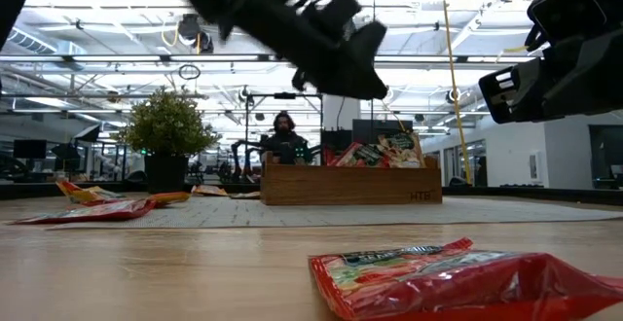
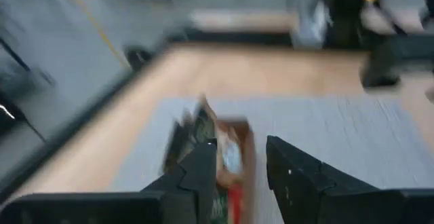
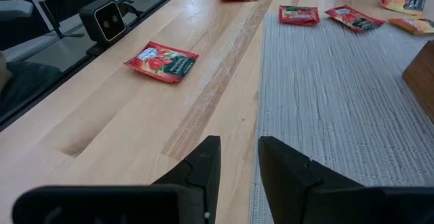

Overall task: Pick & Place Tea
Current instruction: Put the red tea bag into the middle section of the wooden organizer

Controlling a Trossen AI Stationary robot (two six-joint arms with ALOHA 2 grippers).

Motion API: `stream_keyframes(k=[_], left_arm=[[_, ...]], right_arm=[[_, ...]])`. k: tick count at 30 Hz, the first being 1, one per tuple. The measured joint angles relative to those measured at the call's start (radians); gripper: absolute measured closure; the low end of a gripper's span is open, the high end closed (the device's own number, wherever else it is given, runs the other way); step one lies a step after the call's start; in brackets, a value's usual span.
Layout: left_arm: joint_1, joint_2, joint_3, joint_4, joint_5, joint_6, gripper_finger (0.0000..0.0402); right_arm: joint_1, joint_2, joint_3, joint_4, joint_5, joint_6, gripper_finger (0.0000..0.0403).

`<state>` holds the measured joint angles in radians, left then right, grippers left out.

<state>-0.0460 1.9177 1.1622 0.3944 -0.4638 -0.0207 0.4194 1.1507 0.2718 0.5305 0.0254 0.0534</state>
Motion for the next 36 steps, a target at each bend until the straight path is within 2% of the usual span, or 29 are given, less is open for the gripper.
stream_keyframes(k=[4,7,9,12,15,18,22,25,27,31,36], left_arm=[[0.050,-0.004,0.275,-0.601,0.157,-0.057,0.0292],[0.068,0.035,0.416,-0.823,0.276,0.027,0.0337],[0.071,0.060,0.468,-0.903,0.325,0.082,0.0380],[0.072,0.089,0.510,-0.957,0.335,0.159,0.0391],[0.073,0.101,0.515,-0.935,0.299,0.274,0.0392],[0.084,0.099,0.515,-0.923,0.276,0.257,0.0383],[0.130,0.092,0.515,-0.966,0.314,0.166,0.0339],[0.183,0.092,0.515,-0.968,0.444,0.109,0.0289],[0.204,0.108,0.516,-0.968,0.493,0.121,0.0257],[0.214,0.148,0.515,-0.971,0.512,0.187,0.0210],[0.214,0.169,0.515,-0.936,0.515,0.228,0.0191]], right_arm=[[0.000,0.000,0.000,-0.004,0.000,0.011,0.0312],[0.000,0.000,0.000,-0.004,0.000,0.012,0.0312],[0.000,0.000,0.000,-0.004,0.000,0.013,0.0312],[0.000,0.000,0.000,-0.004,0.000,0.013,0.0312],[0.000,0.000,0.000,-0.005,0.000,0.013,0.0312],[0.000,0.000,0.000,-0.005,-0.001,0.014,0.0312],[0.001,0.000,0.000,-0.005,-0.003,0.014,0.0312],[0.001,0.000,0.000,-0.005,-0.003,0.014,0.0312],[0.001,0.000,0.000,-0.005,-0.003,0.014,0.0312],[0.001,0.000,0.000,-0.008,-0.004,0.014,0.0312],[0.001,0.000,0.000,-0.013,-0.004,0.014,0.0312]])
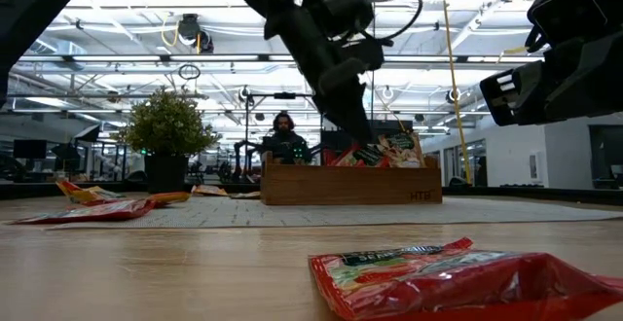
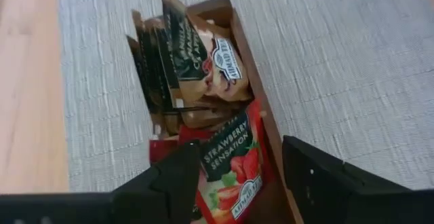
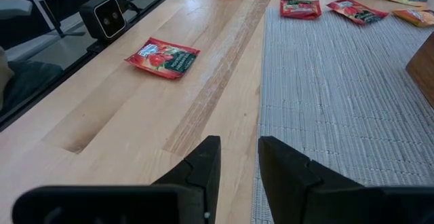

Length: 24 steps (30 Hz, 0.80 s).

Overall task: Pick & Place Tea
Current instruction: Put the red tea bag into the middle section of the wooden organizer

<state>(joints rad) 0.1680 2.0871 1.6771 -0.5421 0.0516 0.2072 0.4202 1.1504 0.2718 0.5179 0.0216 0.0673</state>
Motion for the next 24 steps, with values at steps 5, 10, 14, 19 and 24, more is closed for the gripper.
stream_keyframes(k=[5,10,14,19,24], left_arm=[[0.001,0.001,0.000,0.028,-0.008,0.023,0.0190],[0.006,0.001,0.000,0.021,-0.086,0.042,0.0190],[0.019,0.001,0.000,0.010,-0.080,0.025,0.0190],[0.028,0.001,0.000,0.011,-0.068,0.018,0.0190],[0.024,0.001,0.000,-0.002,0.036,0.020,0.0190]], right_arm=[[0.000,0.000,0.000,-0.002,0.000,0.000,0.0312],[0.000,0.000,0.000,-0.015,0.000,0.000,0.0312],[0.000,0.000,0.000,-0.015,0.000,0.000,0.0312],[0.000,0.000,0.000,-0.015,0.000,0.000,0.0312],[0.000,0.000,0.000,-0.016,0.000,0.000,0.0312]])
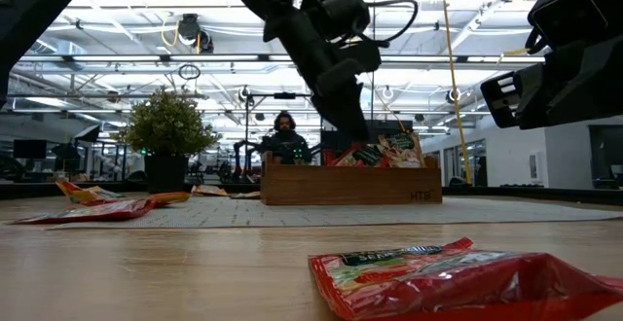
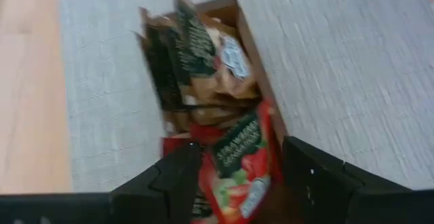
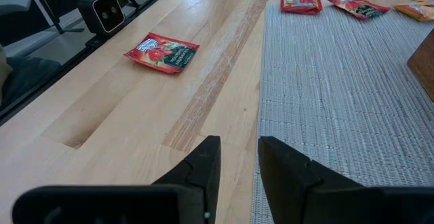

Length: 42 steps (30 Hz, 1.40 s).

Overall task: Pick & Place Tea
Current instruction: Put the red tea bag into the middle section of the wooden organizer

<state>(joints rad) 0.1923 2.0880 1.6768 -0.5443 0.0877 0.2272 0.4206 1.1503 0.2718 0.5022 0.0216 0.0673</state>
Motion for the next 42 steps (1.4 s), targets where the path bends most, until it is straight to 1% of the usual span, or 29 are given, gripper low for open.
stream_keyframes(k=[7,14,20,27,34,42], left_arm=[[-0.010,0.000,0.000,-0.050,0.008,0.002,0.0190],[-0.011,0.000,0.000,-0.039,0.007,0.001,0.0190],[-0.009,0.000,0.000,-0.035,-0.063,0.020,0.0190],[0.001,0.012,0.000,-0.022,-0.061,0.026,0.0190],[0.000,0.052,-0.001,-0.001,-0.017,0.042,0.0190],[0.000,0.054,-0.001,-0.001,-0.014,0.054,0.0190]], right_arm=[[0.000,0.000,0.000,0.000,0.000,0.000,0.0312],[0.000,0.000,0.000,0.000,0.000,0.000,0.0312],[0.000,0.000,-0.001,0.000,0.000,0.000,0.0312],[0.000,0.000,-0.001,0.001,0.000,0.000,0.0312],[0.000,0.000,-0.001,-0.004,0.001,0.000,0.0312],[0.000,0.000,-0.002,-0.008,0.001,0.000,0.0312]])
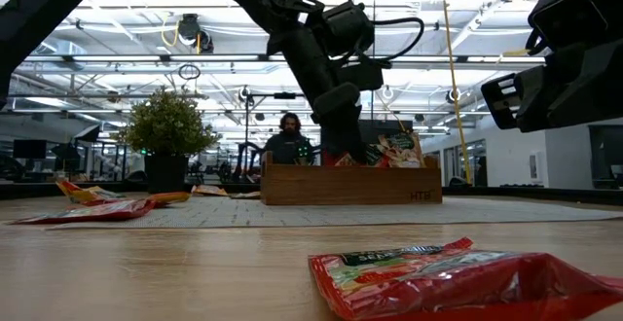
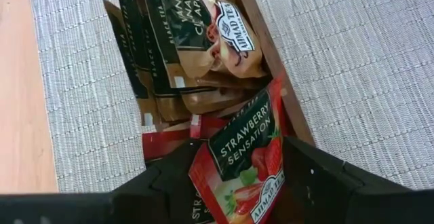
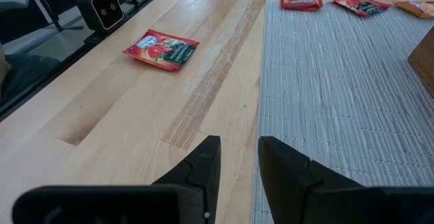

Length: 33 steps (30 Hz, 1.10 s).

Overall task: Pick & Place Tea
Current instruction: Put the red tea bag into the middle section of the wooden organizer

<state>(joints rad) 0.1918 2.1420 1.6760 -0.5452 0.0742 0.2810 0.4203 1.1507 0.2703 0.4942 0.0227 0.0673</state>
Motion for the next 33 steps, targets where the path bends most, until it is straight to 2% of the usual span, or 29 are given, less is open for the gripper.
stream_keyframes(k=[11,14,24,33], left_arm=[[-0.006,0.000,0.000,0.002,0.003,0.013,0.0197],[-0.006,0.000,0.000,0.001,0.009,0.013,0.0229],[-0.005,-0.070,0.001,-0.001,0.024,0.005,0.0388],[-0.006,-0.141,0.001,-0.004,0.023,-0.109,0.0396]], right_arm=[[0.000,0.000,0.000,0.002,0.001,0.000,0.0312],[0.000,0.000,0.000,0.002,0.001,0.000,0.0312],[0.000,0.000,0.000,0.002,0.002,0.000,0.0312],[0.000,0.000,0.001,0.002,0.001,0.026,0.0312]])
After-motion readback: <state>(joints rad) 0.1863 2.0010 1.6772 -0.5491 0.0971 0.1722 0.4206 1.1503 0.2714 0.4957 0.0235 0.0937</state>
